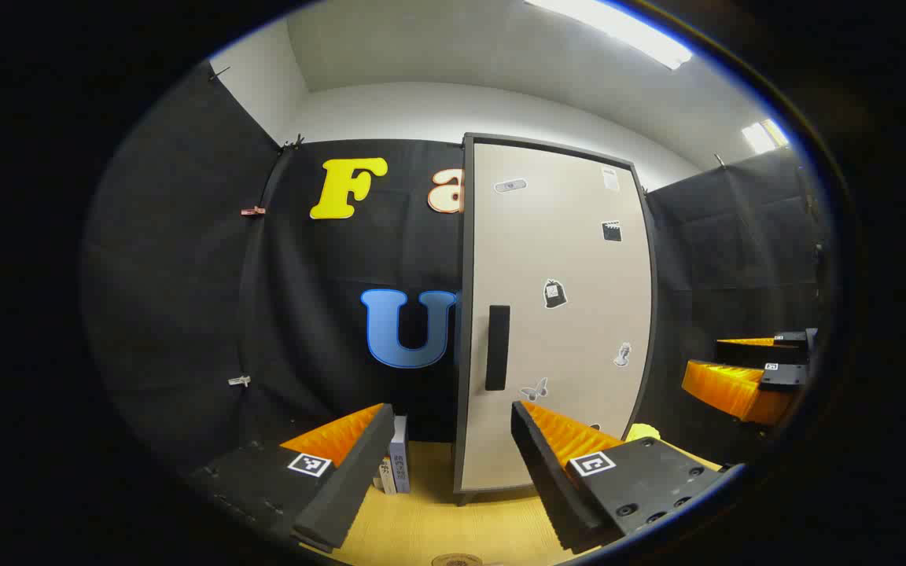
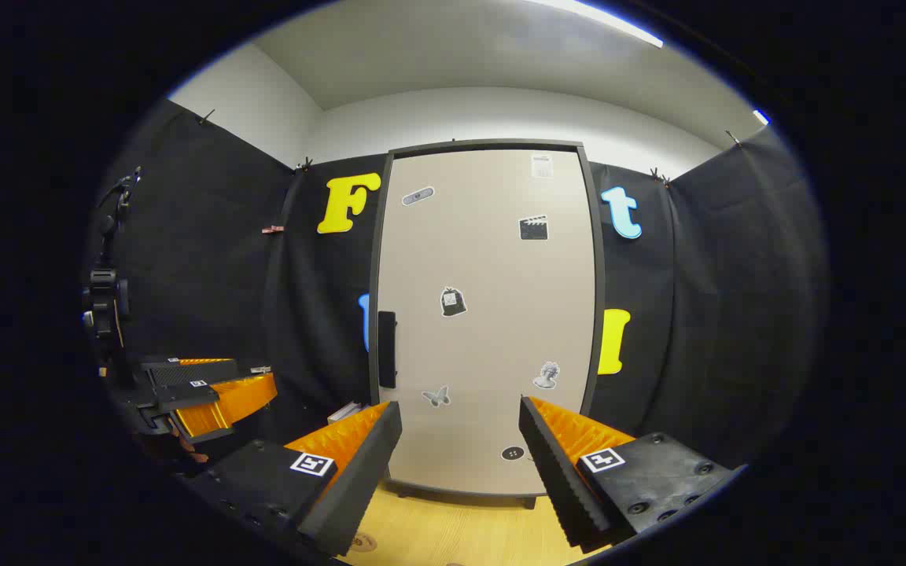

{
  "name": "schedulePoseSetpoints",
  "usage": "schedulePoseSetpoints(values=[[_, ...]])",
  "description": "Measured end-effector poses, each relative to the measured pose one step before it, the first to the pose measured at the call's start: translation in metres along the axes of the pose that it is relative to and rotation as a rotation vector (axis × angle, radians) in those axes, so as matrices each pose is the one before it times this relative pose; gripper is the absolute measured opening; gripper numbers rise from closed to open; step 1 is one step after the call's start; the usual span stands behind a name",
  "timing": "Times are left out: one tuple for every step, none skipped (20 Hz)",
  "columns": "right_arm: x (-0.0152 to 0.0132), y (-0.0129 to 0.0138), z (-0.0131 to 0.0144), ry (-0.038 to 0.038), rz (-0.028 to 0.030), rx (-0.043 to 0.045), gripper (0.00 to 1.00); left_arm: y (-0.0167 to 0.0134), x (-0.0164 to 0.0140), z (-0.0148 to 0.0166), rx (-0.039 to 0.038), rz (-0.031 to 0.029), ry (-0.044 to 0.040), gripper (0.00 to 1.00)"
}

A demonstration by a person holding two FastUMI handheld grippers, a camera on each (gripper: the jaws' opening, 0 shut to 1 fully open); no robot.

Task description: Open the cabinet door with the right hand, grasp the bottle in the cabinet with the left hand and place it on the coaster, then close the cabinet door with the right hand.

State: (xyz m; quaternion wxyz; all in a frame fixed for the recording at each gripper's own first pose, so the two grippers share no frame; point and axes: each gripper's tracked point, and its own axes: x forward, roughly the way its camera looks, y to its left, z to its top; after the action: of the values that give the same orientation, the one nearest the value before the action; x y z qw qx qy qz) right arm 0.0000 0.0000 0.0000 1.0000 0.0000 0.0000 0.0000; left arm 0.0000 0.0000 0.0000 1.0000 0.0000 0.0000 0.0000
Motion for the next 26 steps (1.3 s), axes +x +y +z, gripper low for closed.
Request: schedulePoseSetpoints(values=[[0.00169, 0.006, -0.00199, 0.00037, 0.00131, 0.00552, 0.98, 0.00383, 0.00142, 0.00049, 0.00353, -0.00086, -0.00125, 0.94], [0.00135, 0.0052, -0.0014, 0.0011, 0.00172, 0.00399, 0.98, 0.00462, 0.0017, 0.00023, 0.00374, 0.00133, -0.00168, 0.94], [0.0013, 0.00225, -0.00368, 0.00727, -0.00396, 0.00129, 0.98, 0.00231, 0.00119, -0.00092, 0.00362, -0.00453, 0.0037, 0.94], [0.00066, 0.00302, -0.0035, 0.00645, -0.00272, -0.00051, 0.98, 0.00148, 0.00105, -0.00203, 0.00105, -0.00721, 0.00391, 0.94], [0.00053, 0.00243, -0.00224, 0.00335, -0.00297, 0.00019, 0.98, 0.001, 0.00131, -0.00036, -0.00144, -0.00839, 0.00291, 0.94], [-0.00004, 0.00211, -0.00164, 0.00281, -0.00539, 0.00091, 0.98, 0.00142, 0.00064, -0.00269, -0.00086, -0.01029, 0.00512, 0.94], [0.00064, 0.00179, -0.00218, 0.00277, -0.00619, 0.002, 0.98, 0.00129, 0.00097, -0.00098, 0.00053, -0.00759, 0.00403, 0.94], [0.0005, 0.00122, -0.00188, 0.00378, -0.00702, 0.00233, 0.98, 0.00175, 0.00155, -0.00123, 0.00191, -0.00536, 0.00158, 0.94], [0.00087, 0.00042, -0.00214, 0.00375, -0.0081, 0.0018, 0.98, 0.00124, 0.00078, 0.0006, 0.00083, -0.00406, -0.00022, 0.94], [0.00056, 0.00034, -0.0009, 0.00215, -0.00884, 0.00205, 0.98, 0.00076, -0.00028, -0.00144, -0.00037, -0.00606, 0.00058, 0.94], [0.00095, 0.00071, -0.00185, 0.00249, -0.00671, 0.00224, 0.98, 0.00127, 0.0002, -0.00009, -0.0007, -0.00596, 0.00046, 0.94], [0.00017, 0.00114, -0.0007, 0.00148, -0.00528, 0.0028, 0.98, 0.00124, -0.0004, -0.00005, 0.00124, -0.00588, -0.00147, 0.94], [0.00041, 0.00088, -0.00107, 0.00118, -0.00483, 0.00217, 0.98, 0.00156, 0.0001, 0.00099, 0.00276, -0.00346, -0.00202, 0.94], [0.00121, 0.00095, -0.00011, 0.00089, -0.00375, 0.00099, 0.98, 0.00121, 0.00101, -0.0001, 0.00257, -0.00226, -0.00246, 0.94], [0.00228, 0.00161, -0.00009, -0.00023, -0.00196, 0.00049, 0.98, 0.00119, 0.00013, 0.00071, 0.00058, -0.00221, -0.00205, 0.94], [0.00094, 0.00271, -0.00023, 0.00093, 0.00041, 0.00016, 0.98, 0.0012, 0.0001, -0.00132, -0.00141, -0.00269, -0.00018, 0.94], [0.00249, 0.00341, -0.00074, 0.00328, 0.0039, 0.00074, 0.98, 0.00188, -0.00013, 0.00023, -0.00232, -0.00125, 0.00012, 0.94], [0.00246, 0.00464, -0.0015, 0.00653, 0.00761, 0.00334, 0.98, 0.00174, 0.00015, -0.00105, -0.0027, -0.00193, 0.00046, 0.94], [0.00281, 0.00365, -0.00183, 0.00565, 0.00551, 0.00371, 0.98, 0.00186, -0.00005, -0.00014, -0.00219, -0.00015, 0.00033, 0.94], [0.00437, 0.00415, -0.00039, 0.00447, 0.00408, 0.00269, 0.98, 0.00273, -0.0008, -0.00118, -0.00092, -0.00019, 0.00131, 0.94], [0.00496, 0.00531, -0.00101, 0.00272, 0.0059, 0.00272, 0.98, 0.00245, -0.0012, 0.00025, 0.00115, -0.00057, 0.00059, 0.94], [0.00584, 0.00727, 0.00033, -0.00103, 0.00978, 0.00287, 0.98, 0.00185, -0.00095, -0.00073, 0.00163, 0.00014, -0.00081, 0.94], [0.00671, 0.00752, 0.00068, -0.00266, 0.01172, 0.00215, 0.98, 0.00312, -0.00184, 0.00042, 0.00152, 0.00122, -0.00148, 0.94], [0.00795, 0.00697, 0.00093, -0.00203, 0.01045, 0.0031, 0.98, 0.00422, -0.00198, -0.00116, 0.00063, 0.00115, 0.00002, 0.94], [0.00831, 0.00668, 0.00025, -0.00278, 0.00704, 0.00152, 0.98, 0.0031, -0.00104, -0.0005, -0.00158, 0.00121, 0.00162, 0.94], [0.00855, 0.00643, 0.00057, -0.00386, 0.00529, -0.00054, 0.98, 0.00455, -0.00175, -0.0026, -0.00553, 0.00287, 0.00349, 0.94]])
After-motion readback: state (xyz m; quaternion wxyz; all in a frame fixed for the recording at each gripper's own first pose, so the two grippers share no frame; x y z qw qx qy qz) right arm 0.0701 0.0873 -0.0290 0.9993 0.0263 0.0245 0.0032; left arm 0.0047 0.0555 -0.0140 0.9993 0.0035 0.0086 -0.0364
